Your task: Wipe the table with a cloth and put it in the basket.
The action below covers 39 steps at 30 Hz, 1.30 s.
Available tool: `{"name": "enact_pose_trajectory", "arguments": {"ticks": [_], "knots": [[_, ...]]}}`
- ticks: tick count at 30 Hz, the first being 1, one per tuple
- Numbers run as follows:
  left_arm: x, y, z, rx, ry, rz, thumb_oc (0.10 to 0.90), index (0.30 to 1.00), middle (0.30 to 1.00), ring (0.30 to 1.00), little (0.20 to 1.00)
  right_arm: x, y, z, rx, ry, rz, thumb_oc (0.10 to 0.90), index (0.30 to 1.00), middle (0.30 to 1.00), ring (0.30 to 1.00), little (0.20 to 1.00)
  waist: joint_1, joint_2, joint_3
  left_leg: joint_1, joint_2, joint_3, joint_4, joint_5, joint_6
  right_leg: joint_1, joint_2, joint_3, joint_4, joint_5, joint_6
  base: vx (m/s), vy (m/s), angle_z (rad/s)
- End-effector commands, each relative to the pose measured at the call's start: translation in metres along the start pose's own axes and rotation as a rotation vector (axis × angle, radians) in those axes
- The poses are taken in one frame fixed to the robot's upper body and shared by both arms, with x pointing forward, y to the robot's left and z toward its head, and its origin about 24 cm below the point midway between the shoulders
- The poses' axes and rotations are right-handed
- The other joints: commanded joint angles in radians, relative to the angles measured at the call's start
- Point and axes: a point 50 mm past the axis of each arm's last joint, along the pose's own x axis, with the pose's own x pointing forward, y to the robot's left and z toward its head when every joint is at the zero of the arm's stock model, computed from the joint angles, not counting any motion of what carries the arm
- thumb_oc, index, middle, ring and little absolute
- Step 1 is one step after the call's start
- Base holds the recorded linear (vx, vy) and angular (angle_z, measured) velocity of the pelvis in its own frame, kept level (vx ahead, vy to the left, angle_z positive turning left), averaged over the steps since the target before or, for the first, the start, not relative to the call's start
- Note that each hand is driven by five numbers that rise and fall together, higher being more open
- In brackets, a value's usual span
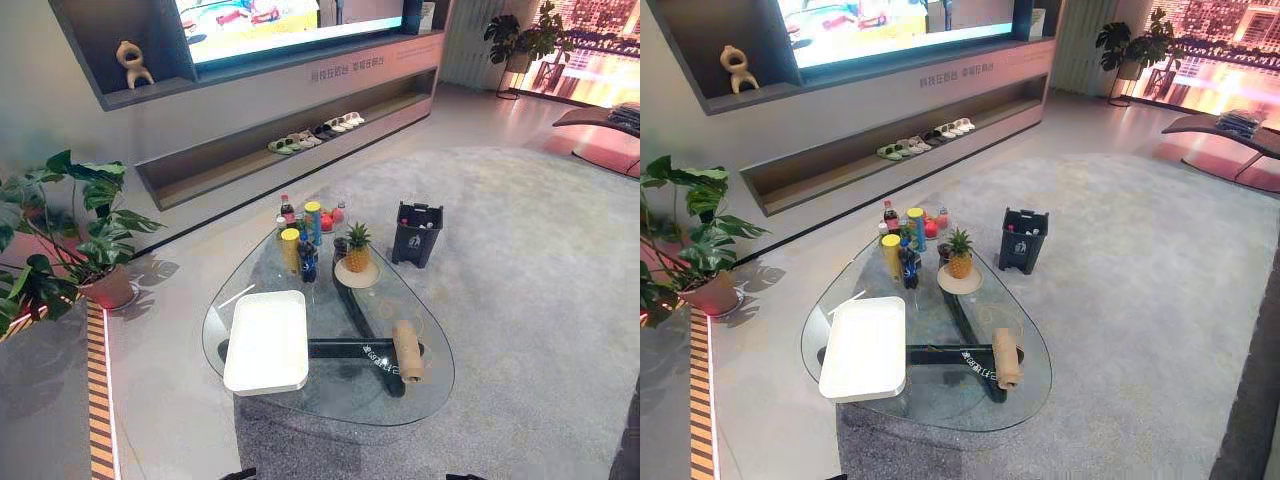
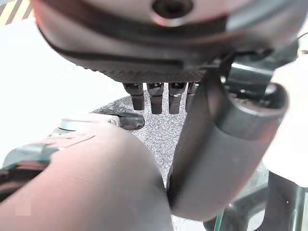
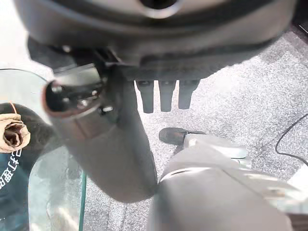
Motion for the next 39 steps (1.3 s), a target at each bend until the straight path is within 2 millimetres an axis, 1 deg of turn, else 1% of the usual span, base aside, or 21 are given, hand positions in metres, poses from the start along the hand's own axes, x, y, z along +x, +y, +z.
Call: {"name": "enact_pose_trajectory", "arguments": {"ticks": [1, 8, 23, 31, 37, 39], "knots": [[-0.002, 0.015, 0.013, 0.057, -0.010, 0.033, 0.800, 0.900, 0.900, 0.900, 0.900, 0.000, -0.004, -0.004, -0.026, 0.043, -0.011, 0.800, 0.900, 0.900, 0.900, 0.900, 0.010, -0.022, 0.040, -0.010, -0.065, 0.017, 0.004, -0.033, 0.034, 0.042, 0.008, -0.058, 0.022, -0.039, -0.012, 0.07, -0.025, -0.26], [-0.001, 0.014, 0.016, 0.042, -0.026, 0.019, 0.800, 0.900, 0.900, 0.900, 0.900, 0.000, -0.004, -0.004, -0.027, 0.044, -0.015, 0.800, 0.900, 0.900, 0.900, 0.900, 0.010, -0.021, 0.038, -0.008, -0.067, 0.015, 0.004, -0.036, 0.036, 0.045, 0.006, -0.058, 0.021, -0.039, -0.012, 0.00, 0.000, 0.00], [-0.002, 0.015, 0.016, 0.035, -0.029, 0.030, 0.800, 0.900, 0.900, 0.900, 0.900, -0.001, -0.006, -0.008, -0.026, 0.042, -0.015, 0.800, 0.900, 0.900, 0.900, 0.900, 0.008, -0.018, 0.038, -0.005, -0.066, 0.014, 0.004, -0.037, 0.036, 0.046, 0.005, -0.060, 0.022, -0.041, -0.011, 0.00, 0.000, 0.00], [-0.002, 0.016, 0.017, 0.032, -0.033, 0.038, 0.800, 0.900, 0.900, 0.900, 0.900, -0.001, -0.007, -0.007, -0.025, 0.047, -0.016, 0.800, 0.900, 0.900, 0.900, 0.900, 0.009, -0.018, 0.039, -0.003, -0.065, 0.012, 0.004, -0.037, 0.036, 0.049, 0.005, -0.060, 0.021, -0.042, -0.012, 0.00, 0.000, 0.00], [-0.002, 0.019, 0.020, 0.011, -0.059, 0.055, 0.800, 0.900, 0.900, 0.900, 0.900, -0.001, -0.011, -0.009, -0.032, 0.059, -0.021, 0.800, 0.900, 0.900, 0.900, 0.900, 0.007, -0.016, 0.046, -0.010, -0.068, 0.005, 0.004, -0.032, 0.033, 0.043, 0.009, -0.049, 0.017, -0.034, -0.009, 0.04, 0.004, 0.00], [-0.003, 0.020, 0.023, 0.013, -0.074, 0.052, 0.800, 0.900, 0.900, 0.900, 0.900, -0.002, -0.014, -0.007, -0.032, 0.057, -0.022, 0.800, 0.900, 0.900, 0.900, 0.900, 0.004, -0.015, 0.055, -0.028, -0.067, 0.006, 0.004, -0.025, 0.031, 0.025, 0.010, -0.043, 0.016, -0.025, -0.008, 0.02, 0.004, 0.00]]}}
